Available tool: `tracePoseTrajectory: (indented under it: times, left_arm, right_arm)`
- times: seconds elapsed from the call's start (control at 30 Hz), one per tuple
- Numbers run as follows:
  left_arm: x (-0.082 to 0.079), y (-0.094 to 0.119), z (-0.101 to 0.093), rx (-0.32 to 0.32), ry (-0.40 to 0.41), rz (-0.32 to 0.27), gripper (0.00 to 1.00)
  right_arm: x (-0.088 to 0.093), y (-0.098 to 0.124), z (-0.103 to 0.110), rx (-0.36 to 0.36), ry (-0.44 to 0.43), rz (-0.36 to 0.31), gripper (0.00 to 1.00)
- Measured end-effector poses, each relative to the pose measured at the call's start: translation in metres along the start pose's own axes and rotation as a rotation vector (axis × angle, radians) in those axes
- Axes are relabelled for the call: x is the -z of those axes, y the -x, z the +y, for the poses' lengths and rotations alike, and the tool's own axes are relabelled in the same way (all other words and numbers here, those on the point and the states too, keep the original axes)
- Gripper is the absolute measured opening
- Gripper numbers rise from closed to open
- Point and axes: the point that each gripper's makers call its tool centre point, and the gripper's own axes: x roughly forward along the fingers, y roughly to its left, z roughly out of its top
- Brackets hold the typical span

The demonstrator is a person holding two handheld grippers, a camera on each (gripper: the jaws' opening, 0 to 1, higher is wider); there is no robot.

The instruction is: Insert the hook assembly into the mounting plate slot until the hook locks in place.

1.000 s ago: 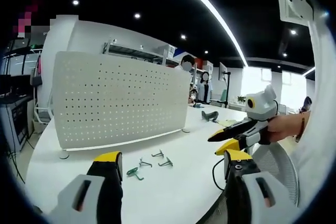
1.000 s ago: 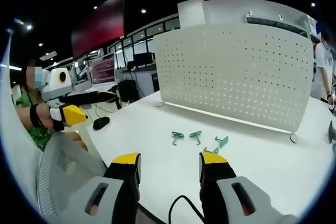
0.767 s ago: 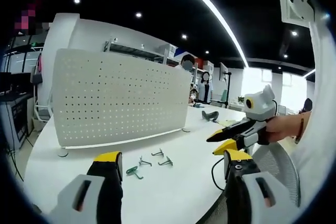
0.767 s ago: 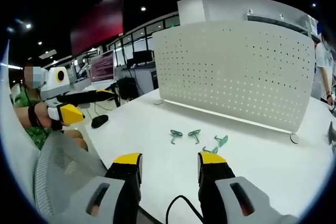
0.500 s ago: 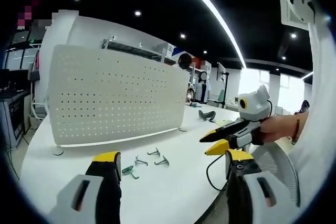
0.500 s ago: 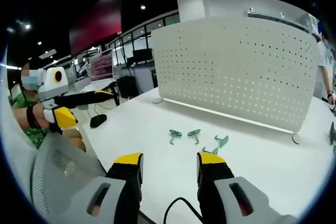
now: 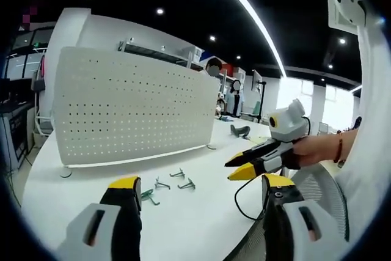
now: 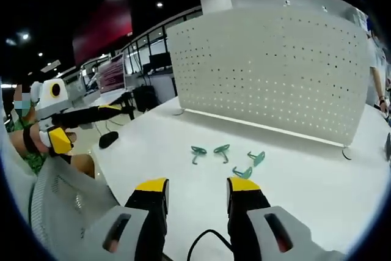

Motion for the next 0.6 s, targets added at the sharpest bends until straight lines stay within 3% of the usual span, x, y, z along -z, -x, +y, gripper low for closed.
tracePoseTrajectory:
  times: [0.6]
  left_arm:
    - [0.004, -0.005, 0.005, 0.011, 0.008, 0.022, 0.83]
  right_arm:
    - [0.005, -0.019, -0.018, 0.039, -0.027, 0.033, 0.35]
